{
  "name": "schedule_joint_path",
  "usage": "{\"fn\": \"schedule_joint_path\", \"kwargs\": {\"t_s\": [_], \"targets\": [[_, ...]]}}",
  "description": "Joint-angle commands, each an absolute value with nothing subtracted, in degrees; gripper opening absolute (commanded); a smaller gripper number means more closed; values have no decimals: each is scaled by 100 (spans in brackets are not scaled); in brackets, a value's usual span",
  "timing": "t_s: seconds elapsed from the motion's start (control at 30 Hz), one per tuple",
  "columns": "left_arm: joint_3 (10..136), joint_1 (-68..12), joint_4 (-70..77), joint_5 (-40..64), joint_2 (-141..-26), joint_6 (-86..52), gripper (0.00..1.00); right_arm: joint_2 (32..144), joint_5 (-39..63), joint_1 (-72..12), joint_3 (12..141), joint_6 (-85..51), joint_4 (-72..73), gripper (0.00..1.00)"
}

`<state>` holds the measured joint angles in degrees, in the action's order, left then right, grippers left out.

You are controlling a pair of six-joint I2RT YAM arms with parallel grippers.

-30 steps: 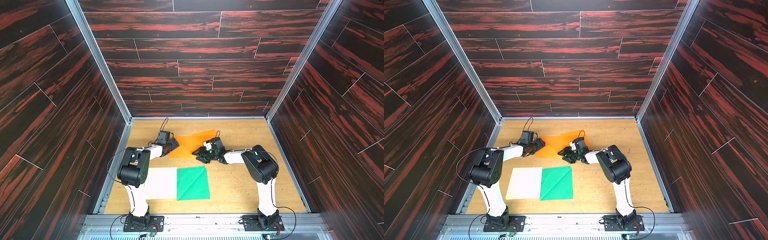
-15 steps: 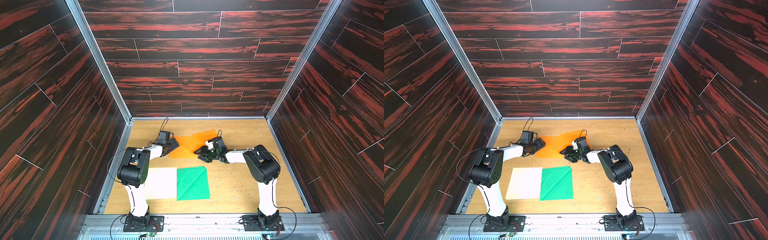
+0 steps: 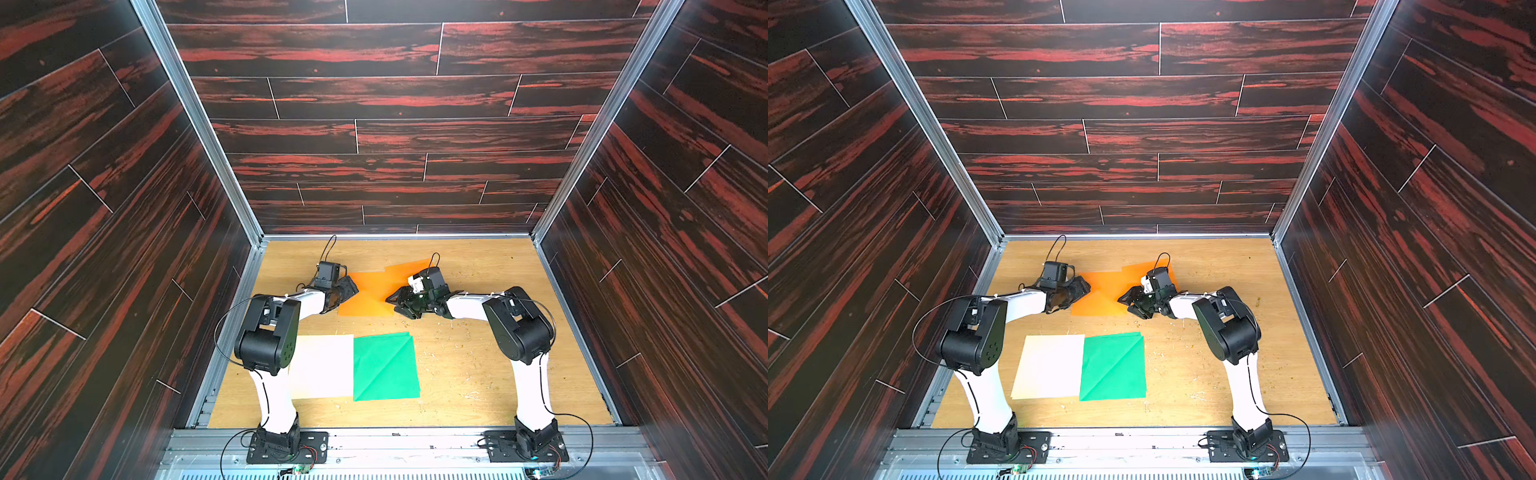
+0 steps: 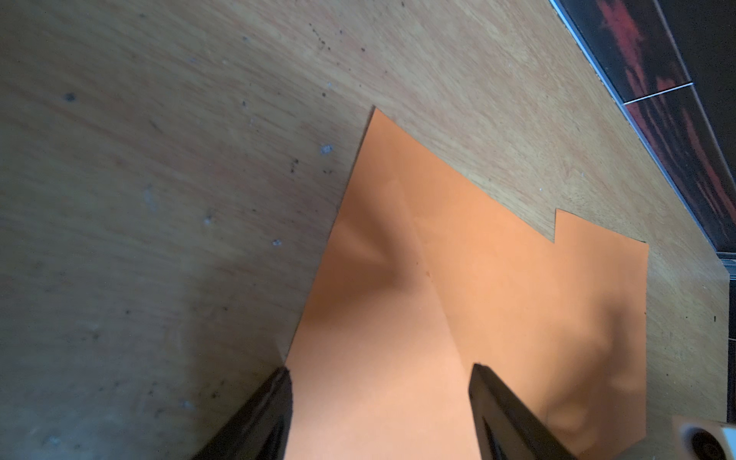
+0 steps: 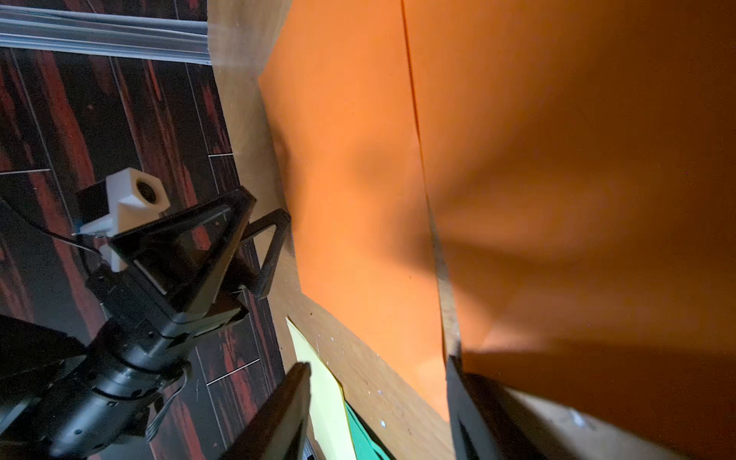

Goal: Sort the scattered colored papers by color
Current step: Pick up the colored paper from the center of the board.

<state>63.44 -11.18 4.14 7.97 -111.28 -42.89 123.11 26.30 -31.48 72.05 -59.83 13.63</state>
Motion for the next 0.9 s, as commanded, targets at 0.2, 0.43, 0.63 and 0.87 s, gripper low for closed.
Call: {"fn": "schedule_joint_path", "kwargs": {"t_s": [0.2, 0.43, 0.63, 0.87], "targets": [[6186, -1151, -448, 966, -11410, -4315, 74, 12899, 2484, -3241, 7425, -5862, 736, 59], [6178, -1161, -448, 953, -11426, -4322, 74, 13007, 2788, -3305, 7515, -5980, 1160, 59], [6181, -1182, -447, 956, -11443, -4326, 74, 13203, 3075, -3323, 7806, -6029, 1445, 59], [6170, -1186, -448, 945, -11435, -4325, 74, 13585, 3277, -3334, 8506, -6055, 1493, 59]]}}
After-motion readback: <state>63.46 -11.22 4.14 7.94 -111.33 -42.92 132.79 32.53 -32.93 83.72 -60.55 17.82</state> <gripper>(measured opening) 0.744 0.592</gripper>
